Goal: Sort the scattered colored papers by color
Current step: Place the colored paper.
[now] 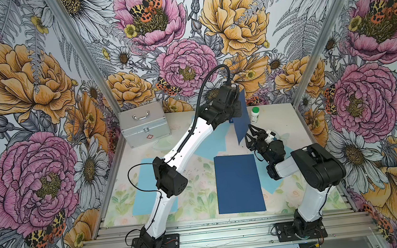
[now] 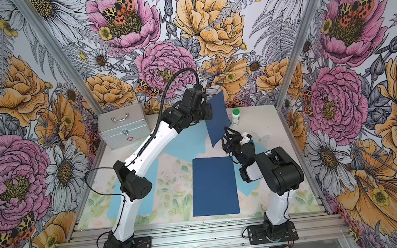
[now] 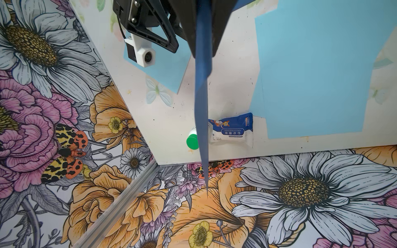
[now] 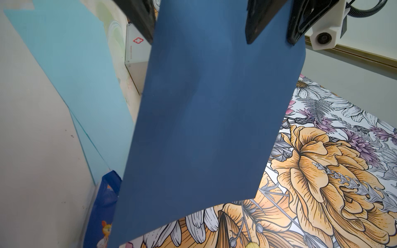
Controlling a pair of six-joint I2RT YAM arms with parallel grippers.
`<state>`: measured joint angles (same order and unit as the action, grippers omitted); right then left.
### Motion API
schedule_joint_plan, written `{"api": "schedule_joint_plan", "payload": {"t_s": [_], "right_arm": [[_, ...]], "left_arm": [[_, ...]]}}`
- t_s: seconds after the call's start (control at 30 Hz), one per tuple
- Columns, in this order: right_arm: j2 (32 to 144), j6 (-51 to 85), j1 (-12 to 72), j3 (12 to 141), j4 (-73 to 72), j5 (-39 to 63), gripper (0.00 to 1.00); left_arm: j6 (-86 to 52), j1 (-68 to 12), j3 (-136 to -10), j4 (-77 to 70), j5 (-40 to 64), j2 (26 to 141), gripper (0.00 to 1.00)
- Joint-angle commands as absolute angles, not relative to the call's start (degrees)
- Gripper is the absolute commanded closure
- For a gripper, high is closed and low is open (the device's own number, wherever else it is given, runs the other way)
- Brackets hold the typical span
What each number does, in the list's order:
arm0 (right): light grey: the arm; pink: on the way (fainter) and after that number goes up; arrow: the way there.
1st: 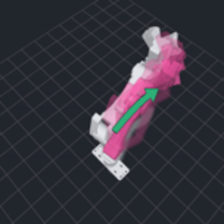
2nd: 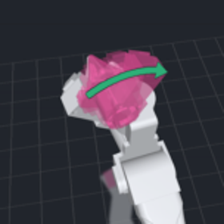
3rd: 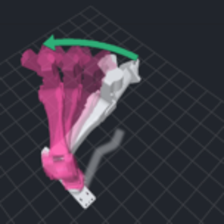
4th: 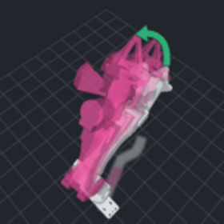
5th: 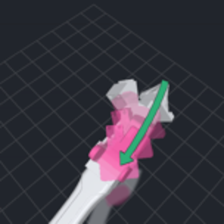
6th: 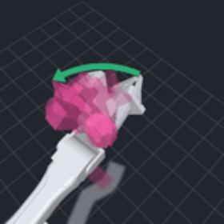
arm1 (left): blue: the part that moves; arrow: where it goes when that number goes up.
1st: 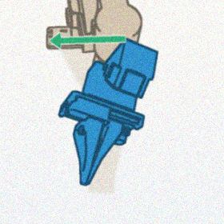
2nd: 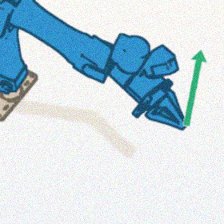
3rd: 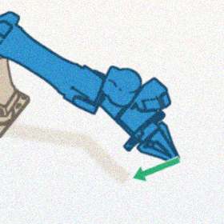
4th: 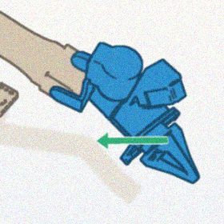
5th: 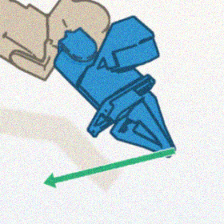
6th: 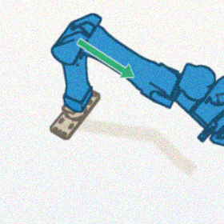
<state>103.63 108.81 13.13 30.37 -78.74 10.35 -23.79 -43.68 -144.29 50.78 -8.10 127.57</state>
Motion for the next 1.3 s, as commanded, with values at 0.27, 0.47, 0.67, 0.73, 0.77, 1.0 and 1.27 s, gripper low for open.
{"api": "schedule_joint_plan", "payload": {"t_s": [0.27,0.47,0.67,0.73,0.77,1.0,1.27], "right_arm": [[103.9,107.2,12.6,31.1,-79.7,12.0,0.74],[105.4,106.6,12.2,31.5,-79.7,14.0,1.00],[107.8,105.2,11.3,32.4,-79.7,17.9,1.00],[109.3,105.0,11.0,33.5,-79.6,20.8,1.00],[110.1,104.7,11.0,34.1,-79.6,22.2,1.00],[113.2,99.7,9.9,39.4,-73.0,30.9,1.00],[103.2,57.3,10.3,65.4,-7.1,35.4,1.00]], "left_arm": [[-24.3,-43.4,-143.1,50.3,-8.8,124.8,0.90],[-24.0,-43.2,-141.2,50.2,-9.2,123.5,0.90],[-23.6,-42.6,-136.6,50.3,-9.7,120.5,0.79],[-23.1,-42.1,-134.2,50.3,-9.5,118.9,0.41],[-22.8,-41.7,-132.6,50.3,-9.4,117.6,0.15],[-25.1,-35.4,-113.4,49.2,-6.3,103.8,0.02],[-32.7,-23.7,-83.0,35.2,5.6,87.1,0.02]]}}
